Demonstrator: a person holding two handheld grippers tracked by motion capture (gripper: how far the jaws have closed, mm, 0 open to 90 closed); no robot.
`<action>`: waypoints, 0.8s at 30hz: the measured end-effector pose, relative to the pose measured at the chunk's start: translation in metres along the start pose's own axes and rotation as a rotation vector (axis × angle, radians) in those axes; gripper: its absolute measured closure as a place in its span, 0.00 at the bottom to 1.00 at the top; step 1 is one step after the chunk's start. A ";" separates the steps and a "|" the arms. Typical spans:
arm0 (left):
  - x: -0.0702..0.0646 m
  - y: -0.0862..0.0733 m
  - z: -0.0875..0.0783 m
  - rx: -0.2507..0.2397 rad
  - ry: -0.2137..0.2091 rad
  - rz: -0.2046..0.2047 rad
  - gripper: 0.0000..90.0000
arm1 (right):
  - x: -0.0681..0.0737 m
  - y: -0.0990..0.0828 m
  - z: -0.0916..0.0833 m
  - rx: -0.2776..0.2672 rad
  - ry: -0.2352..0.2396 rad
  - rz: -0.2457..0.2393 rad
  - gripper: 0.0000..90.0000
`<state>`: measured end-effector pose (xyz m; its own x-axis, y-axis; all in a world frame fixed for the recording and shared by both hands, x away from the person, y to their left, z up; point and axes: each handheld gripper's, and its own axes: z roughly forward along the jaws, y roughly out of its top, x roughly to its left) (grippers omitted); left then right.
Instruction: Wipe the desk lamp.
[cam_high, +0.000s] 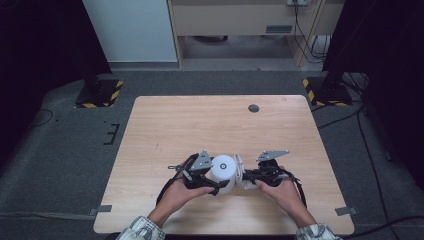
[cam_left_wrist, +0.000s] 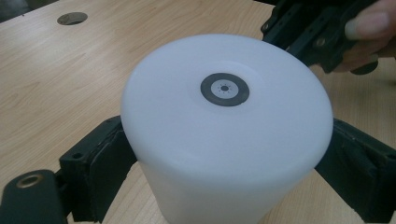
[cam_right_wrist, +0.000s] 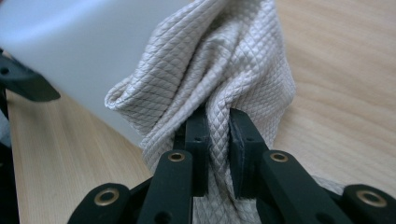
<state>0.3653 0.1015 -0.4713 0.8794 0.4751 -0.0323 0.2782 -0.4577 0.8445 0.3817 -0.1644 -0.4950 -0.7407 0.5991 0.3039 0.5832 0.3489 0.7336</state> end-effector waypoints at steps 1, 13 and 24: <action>0.000 0.000 0.000 0.001 -0.004 0.001 0.09 | 0.000 0.004 -0.004 -0.023 0.002 0.005 0.89; 0.003 -0.010 -0.002 -0.001 -0.009 -0.014 0.09 | 0.003 0.025 0.016 0.080 -0.024 -0.020 0.89; 0.003 -0.010 0.000 0.003 -0.002 -0.017 0.09 | 0.001 0.059 0.014 0.011 0.004 -0.038 0.89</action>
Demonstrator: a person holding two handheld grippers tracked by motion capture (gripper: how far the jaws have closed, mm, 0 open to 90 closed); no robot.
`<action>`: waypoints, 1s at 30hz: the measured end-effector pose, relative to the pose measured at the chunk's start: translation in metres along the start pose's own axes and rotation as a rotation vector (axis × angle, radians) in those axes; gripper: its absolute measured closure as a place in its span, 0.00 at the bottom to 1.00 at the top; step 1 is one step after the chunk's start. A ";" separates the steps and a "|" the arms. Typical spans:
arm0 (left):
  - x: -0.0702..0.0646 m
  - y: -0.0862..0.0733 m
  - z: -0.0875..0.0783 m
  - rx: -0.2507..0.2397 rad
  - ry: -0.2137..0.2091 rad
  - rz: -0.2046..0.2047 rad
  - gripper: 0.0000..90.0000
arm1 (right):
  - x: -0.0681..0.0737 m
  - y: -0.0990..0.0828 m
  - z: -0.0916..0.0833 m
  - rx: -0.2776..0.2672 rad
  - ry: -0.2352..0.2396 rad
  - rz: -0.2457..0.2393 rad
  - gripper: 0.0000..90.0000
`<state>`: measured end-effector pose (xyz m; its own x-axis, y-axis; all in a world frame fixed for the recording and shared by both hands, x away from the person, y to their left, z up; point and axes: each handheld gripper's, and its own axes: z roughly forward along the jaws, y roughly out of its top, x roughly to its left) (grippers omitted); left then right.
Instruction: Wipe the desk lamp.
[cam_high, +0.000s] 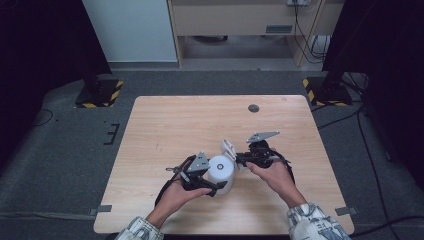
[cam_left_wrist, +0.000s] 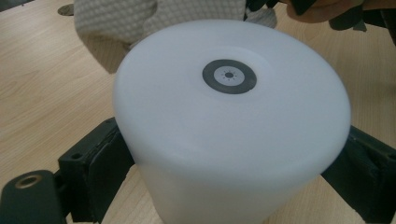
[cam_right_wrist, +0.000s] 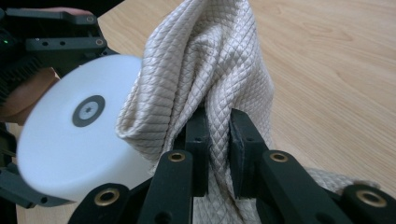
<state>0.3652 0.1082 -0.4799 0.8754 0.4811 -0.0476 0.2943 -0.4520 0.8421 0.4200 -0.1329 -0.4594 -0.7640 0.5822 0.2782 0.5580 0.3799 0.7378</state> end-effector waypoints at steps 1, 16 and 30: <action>0.000 0.000 0.000 0.000 0.000 0.001 0.09 | -0.005 -0.002 0.009 0.036 0.008 0.015 0.89; -0.001 0.000 0.001 0.000 0.006 0.005 0.09 | -0.005 0.001 0.008 0.019 0.015 0.004 0.89; -0.001 0.000 0.001 0.001 0.007 0.003 0.09 | -0.011 -0.012 0.036 0.171 -0.029 -0.014 0.89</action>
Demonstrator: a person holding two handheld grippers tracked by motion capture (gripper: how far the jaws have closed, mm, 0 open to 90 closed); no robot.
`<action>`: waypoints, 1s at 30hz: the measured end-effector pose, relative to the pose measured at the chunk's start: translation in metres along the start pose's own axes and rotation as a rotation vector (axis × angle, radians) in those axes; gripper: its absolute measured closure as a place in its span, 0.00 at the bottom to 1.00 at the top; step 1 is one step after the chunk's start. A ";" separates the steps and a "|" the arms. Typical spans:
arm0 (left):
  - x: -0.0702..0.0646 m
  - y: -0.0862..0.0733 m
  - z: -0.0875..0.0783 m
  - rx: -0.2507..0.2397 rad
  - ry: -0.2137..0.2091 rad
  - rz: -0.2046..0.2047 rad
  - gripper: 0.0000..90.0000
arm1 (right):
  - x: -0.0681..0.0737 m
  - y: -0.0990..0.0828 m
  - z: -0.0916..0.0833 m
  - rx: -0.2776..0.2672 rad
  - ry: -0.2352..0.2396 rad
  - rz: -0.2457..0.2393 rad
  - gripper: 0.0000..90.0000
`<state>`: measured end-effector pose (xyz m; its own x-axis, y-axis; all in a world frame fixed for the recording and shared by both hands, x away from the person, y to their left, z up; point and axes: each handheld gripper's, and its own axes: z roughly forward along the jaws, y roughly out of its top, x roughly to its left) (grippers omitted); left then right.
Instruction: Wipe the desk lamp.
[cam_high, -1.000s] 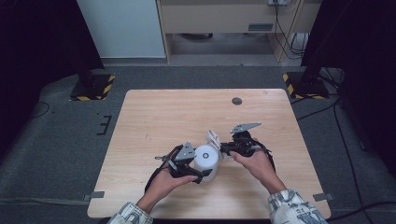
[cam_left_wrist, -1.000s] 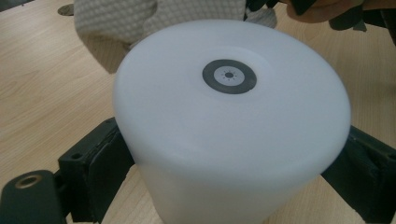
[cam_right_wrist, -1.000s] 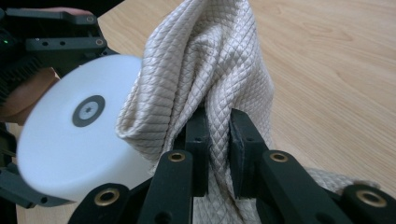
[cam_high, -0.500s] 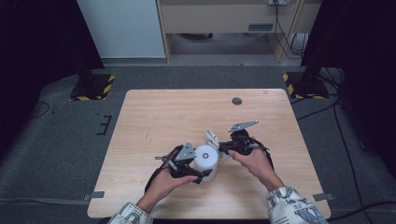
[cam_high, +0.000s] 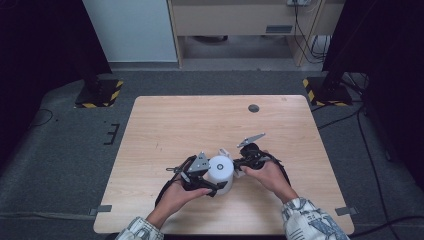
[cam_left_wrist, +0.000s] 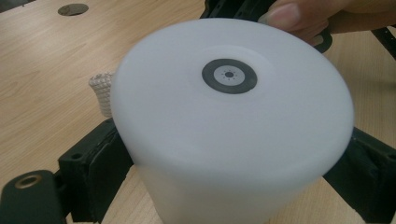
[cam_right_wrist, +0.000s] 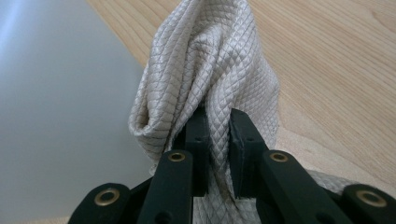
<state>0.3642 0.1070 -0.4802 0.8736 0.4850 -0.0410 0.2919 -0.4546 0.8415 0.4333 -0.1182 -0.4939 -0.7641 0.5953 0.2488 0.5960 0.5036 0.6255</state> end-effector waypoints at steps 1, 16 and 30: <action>0.000 0.000 0.000 0.000 0.000 0.000 0.09 | 0.001 -0.001 -0.001 -0.002 0.000 0.001 0.89; -0.001 0.000 0.001 0.000 0.005 -0.005 0.09 | 0.016 -0.031 -0.027 -0.061 -0.001 0.013 0.89; -0.001 0.000 0.000 0.000 0.006 -0.010 0.09 | 0.035 -0.036 -0.049 -0.133 0.005 -0.005 0.89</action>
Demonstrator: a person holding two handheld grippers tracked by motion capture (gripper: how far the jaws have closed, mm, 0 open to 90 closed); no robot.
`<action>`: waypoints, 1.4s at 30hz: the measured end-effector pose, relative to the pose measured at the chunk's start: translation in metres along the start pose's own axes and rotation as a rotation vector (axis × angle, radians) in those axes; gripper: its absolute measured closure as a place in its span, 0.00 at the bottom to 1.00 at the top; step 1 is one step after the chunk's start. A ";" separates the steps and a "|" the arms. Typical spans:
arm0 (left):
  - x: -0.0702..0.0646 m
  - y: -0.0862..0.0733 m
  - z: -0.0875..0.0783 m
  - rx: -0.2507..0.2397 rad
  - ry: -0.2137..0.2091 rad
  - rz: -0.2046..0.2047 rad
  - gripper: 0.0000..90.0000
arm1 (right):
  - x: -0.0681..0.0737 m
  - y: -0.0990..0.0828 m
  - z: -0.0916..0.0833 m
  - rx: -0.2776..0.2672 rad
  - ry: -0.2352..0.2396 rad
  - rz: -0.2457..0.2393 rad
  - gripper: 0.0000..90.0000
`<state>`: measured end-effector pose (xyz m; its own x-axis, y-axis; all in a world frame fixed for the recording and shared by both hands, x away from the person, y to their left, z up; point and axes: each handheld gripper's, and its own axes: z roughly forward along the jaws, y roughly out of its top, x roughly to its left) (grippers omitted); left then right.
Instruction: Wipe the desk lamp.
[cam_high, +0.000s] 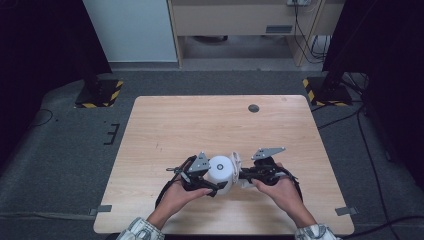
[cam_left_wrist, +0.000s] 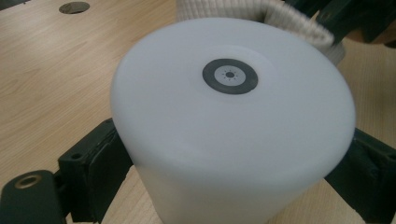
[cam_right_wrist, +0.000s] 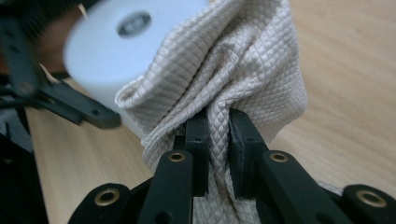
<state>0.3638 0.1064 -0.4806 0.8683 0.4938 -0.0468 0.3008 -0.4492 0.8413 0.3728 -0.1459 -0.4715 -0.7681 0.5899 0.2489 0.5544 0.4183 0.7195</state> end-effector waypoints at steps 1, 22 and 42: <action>0.000 0.000 0.000 0.000 0.000 0.000 0.09 | -0.001 -0.003 0.004 0.012 -0.001 0.006 0.89; 0.000 0.000 0.000 -0.001 0.002 0.001 0.09 | 0.001 -0.009 0.001 -0.010 0.015 0.029 0.89; -0.001 -0.001 0.000 -0.003 0.002 0.003 0.09 | 0.014 -0.020 0.001 0.015 0.011 -0.025 0.89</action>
<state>0.3632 0.1059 -0.4812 0.8684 0.4940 -0.0432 0.2968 -0.4482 0.8432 0.3508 -0.1456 -0.4829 -0.7849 0.5719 0.2384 0.5401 0.4430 0.7156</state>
